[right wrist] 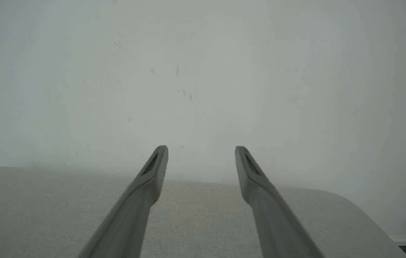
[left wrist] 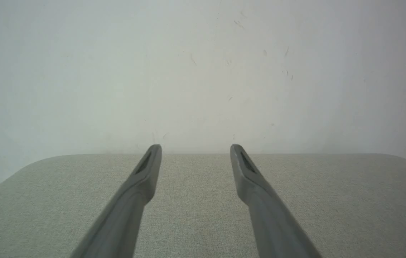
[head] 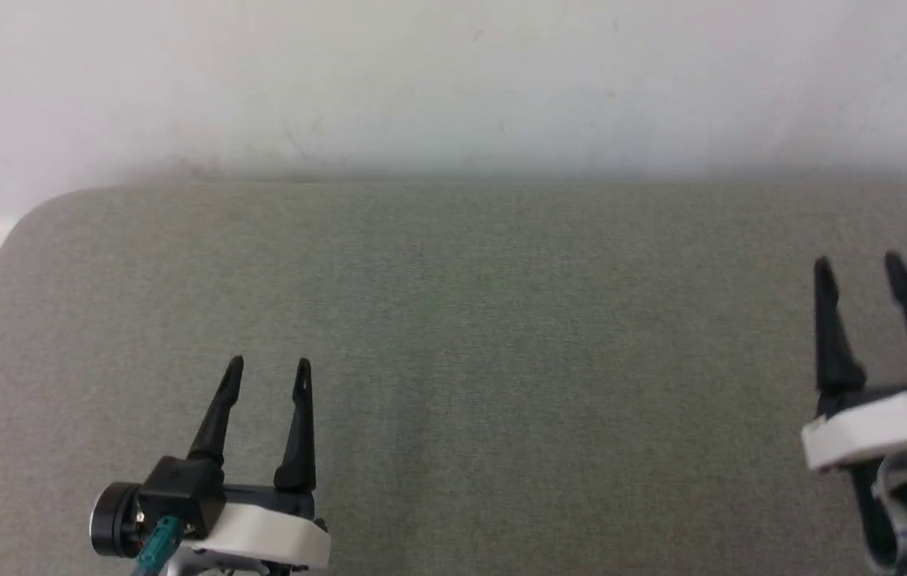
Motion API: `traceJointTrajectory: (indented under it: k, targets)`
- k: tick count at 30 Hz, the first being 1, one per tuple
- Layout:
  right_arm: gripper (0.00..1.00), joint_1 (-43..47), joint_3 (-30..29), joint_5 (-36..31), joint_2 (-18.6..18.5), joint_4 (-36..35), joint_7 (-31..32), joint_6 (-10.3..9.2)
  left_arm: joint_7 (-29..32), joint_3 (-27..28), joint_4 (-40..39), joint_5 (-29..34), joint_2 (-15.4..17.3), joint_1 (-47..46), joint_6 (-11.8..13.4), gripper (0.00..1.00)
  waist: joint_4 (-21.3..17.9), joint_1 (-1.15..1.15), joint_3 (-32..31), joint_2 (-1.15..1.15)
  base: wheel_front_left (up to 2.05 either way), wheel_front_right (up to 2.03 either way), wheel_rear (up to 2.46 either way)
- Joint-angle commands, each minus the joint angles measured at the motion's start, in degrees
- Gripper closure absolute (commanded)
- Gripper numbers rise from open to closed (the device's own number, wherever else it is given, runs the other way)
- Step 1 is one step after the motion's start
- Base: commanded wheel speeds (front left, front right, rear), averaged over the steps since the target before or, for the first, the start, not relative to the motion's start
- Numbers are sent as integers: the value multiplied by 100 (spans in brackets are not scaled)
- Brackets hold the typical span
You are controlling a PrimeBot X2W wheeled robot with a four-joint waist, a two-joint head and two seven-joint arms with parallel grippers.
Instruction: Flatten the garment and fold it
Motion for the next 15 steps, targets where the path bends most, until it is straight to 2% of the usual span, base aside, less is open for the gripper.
traceJointTrajectory:
  k: [1,6,15]
  targets:
    - [0,187,-16,-6,93,-55,-66,-12,-27,-16,-17,26,-21,97,22,0,186,0,-121,0,0,0,0]
    - [0,811,-10,-64,356,-5,-253,-12,-27,-64,-9,45,-35,190,52,0,276,0,-153,0,0,0,0]
    - [0,1164,191,-39,412,110,-462,-12,-27,-84,55,83,-46,300,71,0,285,0,-191,0,0,0,0]
